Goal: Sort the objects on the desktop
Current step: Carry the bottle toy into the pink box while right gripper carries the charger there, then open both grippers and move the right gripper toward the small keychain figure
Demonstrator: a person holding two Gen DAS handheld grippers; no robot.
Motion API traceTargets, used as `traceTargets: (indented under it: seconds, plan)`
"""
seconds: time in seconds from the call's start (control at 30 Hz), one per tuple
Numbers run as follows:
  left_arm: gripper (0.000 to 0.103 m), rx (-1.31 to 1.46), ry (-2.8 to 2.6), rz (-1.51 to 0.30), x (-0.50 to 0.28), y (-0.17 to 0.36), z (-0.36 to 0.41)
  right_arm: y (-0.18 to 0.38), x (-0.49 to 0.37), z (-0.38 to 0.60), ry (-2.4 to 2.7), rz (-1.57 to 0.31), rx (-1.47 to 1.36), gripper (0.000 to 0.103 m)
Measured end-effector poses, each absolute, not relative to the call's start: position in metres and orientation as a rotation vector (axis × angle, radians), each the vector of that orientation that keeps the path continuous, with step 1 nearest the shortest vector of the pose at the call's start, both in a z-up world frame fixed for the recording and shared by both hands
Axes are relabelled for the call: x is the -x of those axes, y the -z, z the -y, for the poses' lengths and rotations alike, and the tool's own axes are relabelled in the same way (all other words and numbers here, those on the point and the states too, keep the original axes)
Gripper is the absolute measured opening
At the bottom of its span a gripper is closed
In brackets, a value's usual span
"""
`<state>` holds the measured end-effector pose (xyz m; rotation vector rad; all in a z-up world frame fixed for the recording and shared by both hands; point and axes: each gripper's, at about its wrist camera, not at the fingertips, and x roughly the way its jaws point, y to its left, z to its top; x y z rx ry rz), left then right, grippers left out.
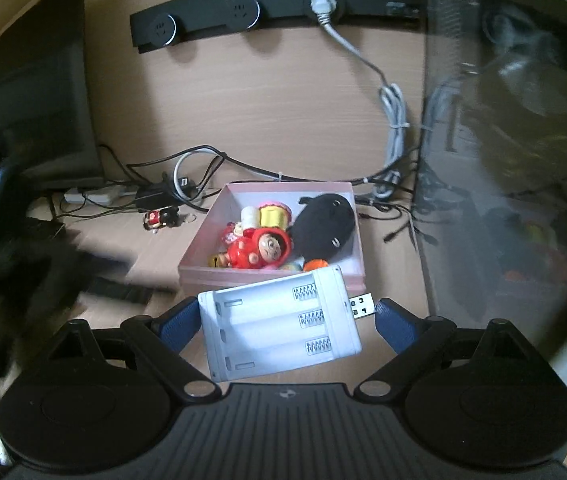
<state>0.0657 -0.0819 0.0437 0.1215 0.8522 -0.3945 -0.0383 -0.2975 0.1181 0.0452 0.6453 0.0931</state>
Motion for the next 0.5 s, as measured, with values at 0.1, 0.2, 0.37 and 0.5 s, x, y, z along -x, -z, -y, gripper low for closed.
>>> traceTargets:
  seconds: [0.1, 0.2, 0.37, 0.5]
  plan:
    - [0.088, -0.067, 0.371, -0.938, -0.031, -0.029, 0.067, -0.107, 0.003, 0.299, -0.058, -0.661, -0.041, 0.094]
    - [0.091, -0.041, 0.328, -0.967, -0.006, -0.021, 0.059, -0.094, -0.033, 0.300, 0.003, -0.672, -0.031, 0.094]
    - [0.094, -0.033, 0.232, -0.955, 0.016, -0.025, 0.036, -0.079, -0.079, 0.303, 0.074, -0.637, -0.081, 0.094]
    - [0.095, 0.011, 0.160, -0.963, 0.020, -0.027, 0.017, -0.063, -0.093, 0.299, 0.108, -0.561, -0.055, 0.099]
